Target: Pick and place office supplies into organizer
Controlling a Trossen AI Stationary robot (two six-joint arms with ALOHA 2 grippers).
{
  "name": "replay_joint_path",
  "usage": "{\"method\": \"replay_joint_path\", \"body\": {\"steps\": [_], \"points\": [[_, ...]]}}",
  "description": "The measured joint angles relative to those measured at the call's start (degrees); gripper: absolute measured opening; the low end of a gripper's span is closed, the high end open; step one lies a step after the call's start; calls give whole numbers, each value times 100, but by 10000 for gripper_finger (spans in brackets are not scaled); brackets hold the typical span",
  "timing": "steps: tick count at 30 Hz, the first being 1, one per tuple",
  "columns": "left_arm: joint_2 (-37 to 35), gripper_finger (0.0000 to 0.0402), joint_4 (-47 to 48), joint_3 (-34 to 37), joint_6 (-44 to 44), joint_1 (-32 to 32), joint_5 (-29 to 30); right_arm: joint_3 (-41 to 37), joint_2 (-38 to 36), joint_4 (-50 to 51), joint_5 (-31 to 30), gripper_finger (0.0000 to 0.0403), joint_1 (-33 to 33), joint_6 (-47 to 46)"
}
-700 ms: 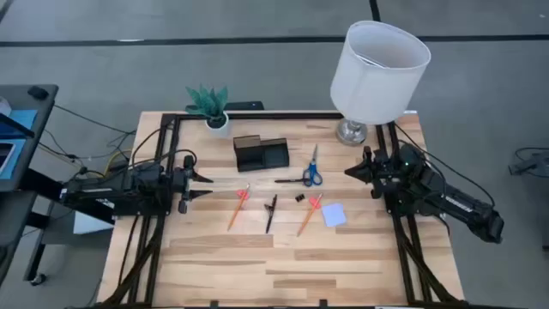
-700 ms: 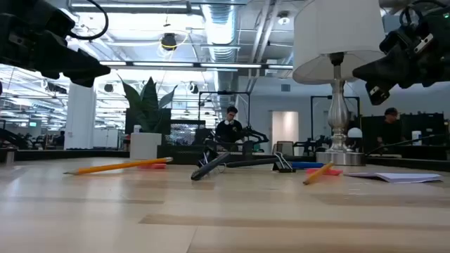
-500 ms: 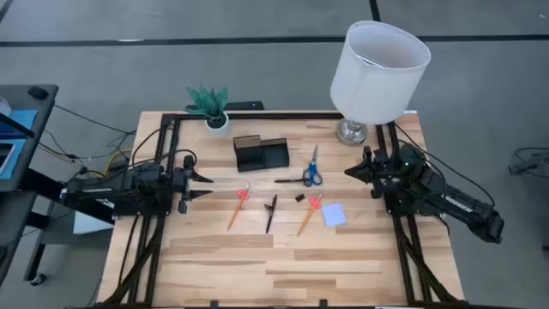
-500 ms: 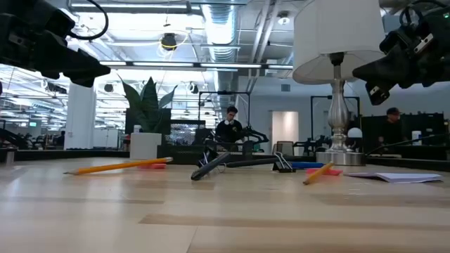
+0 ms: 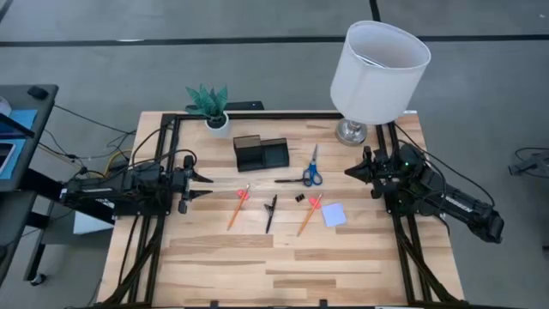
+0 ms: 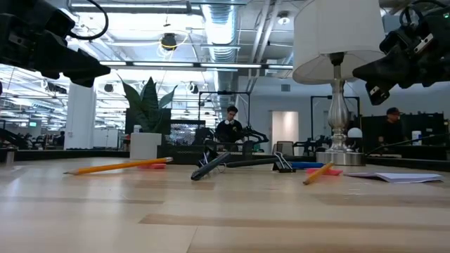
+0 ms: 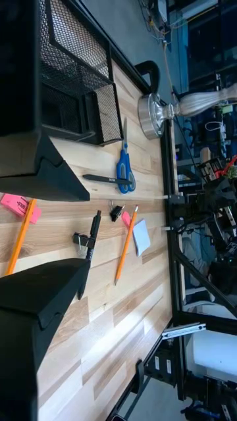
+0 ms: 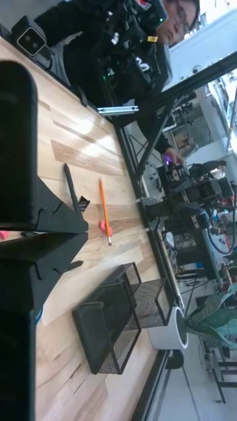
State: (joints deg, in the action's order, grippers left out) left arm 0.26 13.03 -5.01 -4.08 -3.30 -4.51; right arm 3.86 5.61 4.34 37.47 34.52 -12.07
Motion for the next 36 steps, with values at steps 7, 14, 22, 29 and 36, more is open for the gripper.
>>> {"method": "replay_joint_path", "body": {"steps": [7,14,22,29,36], "points": [[-1,144,0,-1,0,1,1,0,-1,0,0,0,-1,0],[1,144,-1,-1,0,1,2,0,-1,0,0,0,0,1],[8,144,-6,-17,0,36,93,0,0,40,0,0,0,1],[8,144,11,-22,0,36,91,0,0,39,1,0,0,0],[8,144,12,-25,0,36,91,0,0,39,1,0,0,0]]}}
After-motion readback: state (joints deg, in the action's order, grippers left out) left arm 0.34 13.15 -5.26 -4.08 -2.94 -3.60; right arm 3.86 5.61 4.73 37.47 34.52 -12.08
